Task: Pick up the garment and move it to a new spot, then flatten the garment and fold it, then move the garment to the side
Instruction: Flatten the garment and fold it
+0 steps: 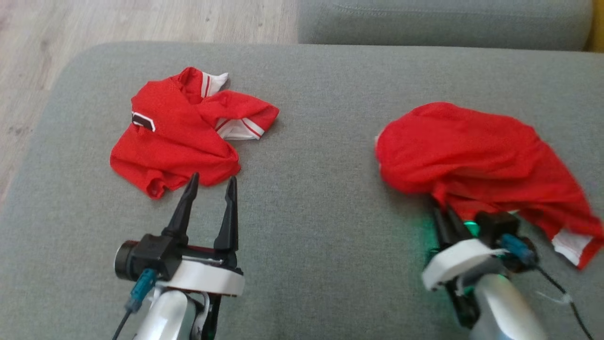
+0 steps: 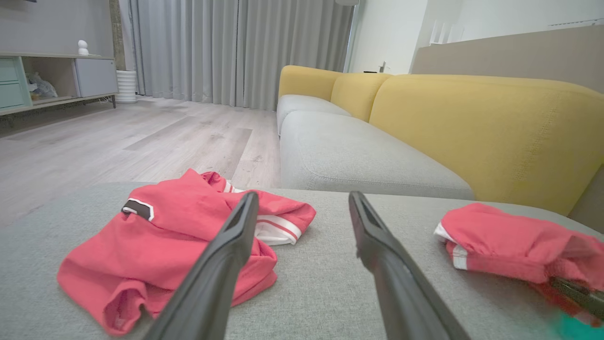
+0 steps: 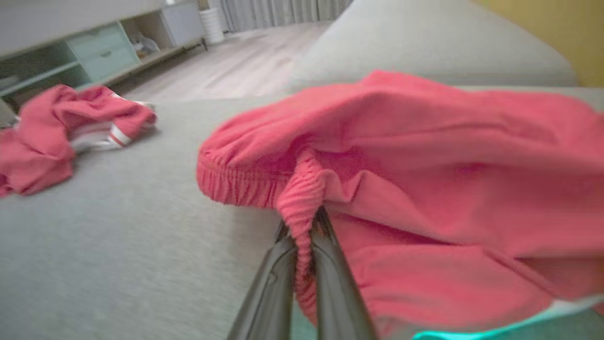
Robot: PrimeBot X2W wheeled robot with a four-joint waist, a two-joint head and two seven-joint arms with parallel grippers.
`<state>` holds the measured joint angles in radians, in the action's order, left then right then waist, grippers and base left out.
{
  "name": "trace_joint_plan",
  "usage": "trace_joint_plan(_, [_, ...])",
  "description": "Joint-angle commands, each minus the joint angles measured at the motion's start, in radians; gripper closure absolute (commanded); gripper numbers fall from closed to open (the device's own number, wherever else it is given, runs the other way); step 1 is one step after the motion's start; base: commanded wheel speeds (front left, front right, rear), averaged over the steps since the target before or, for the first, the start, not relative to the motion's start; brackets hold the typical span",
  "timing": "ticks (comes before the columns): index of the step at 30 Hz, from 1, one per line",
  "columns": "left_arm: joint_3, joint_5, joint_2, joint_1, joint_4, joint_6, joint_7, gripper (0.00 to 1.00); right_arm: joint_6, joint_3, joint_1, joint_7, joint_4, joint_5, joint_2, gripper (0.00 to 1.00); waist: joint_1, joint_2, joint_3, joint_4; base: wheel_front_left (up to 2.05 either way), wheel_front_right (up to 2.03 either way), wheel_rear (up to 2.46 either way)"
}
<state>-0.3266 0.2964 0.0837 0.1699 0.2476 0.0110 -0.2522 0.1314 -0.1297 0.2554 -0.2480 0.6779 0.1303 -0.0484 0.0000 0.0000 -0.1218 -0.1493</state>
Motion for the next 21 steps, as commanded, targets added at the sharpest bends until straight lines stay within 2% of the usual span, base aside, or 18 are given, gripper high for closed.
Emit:
trace_joint_plan(1, [0.033,-0.014,-0.003,0.021,-0.022,0.010,-0.010,0.00,-0.001,-0.083,0.016,-0.013,-0.064,0.038,-0.002,1.00,0.0000,0.0000,0.013,0.003,0.00,0.00,0.00])
trace_joint_plan(10, [0.032,-0.026,-0.017,-0.003,0.000,0.024,-0.010,0.00,-0.001,-0.361,0.019,-0.005,-0.176,0.168,-0.002,1.00,0.0000,0.0000,0.047,-0.013,0.00,0.00,0.00])
trace_joint_plan(17, [0.047,-0.037,-0.021,-0.013,0.002,0.033,-0.010,0.00,-0.001,-0.509,0.032,0.043,-0.163,0.235,-0.002,1.00,0.0000,0.0000,0.058,-0.047,0.00,0.00,0.00])
trace_joint_plan(18, [0.048,-0.038,-0.022,-0.017,0.002,0.034,-0.010,0.00,-0.001,-0.519,0.034,0.050,-0.151,0.237,-0.002,0.74,0.0000,0.0000,0.059,-0.051,0.00,0.00,0.00])
trace_joint_plan(19, [0.049,-0.039,-0.022,-0.020,0.003,0.035,-0.010,0.00,-0.001,-0.526,0.038,0.052,-0.139,0.232,-0.002,0.00,0.0000,0.0000,0.060,-0.054,0.00,0.00,0.00])
trace_joint_plan(21, [0.051,-0.041,-0.023,-0.025,0.003,0.036,-0.010,0.00,-0.001,-0.524,0.039,0.048,-0.129,0.241,-0.002,0.00,0.0000,0.0000,0.062,-0.056,0.00,0.00,0.00])
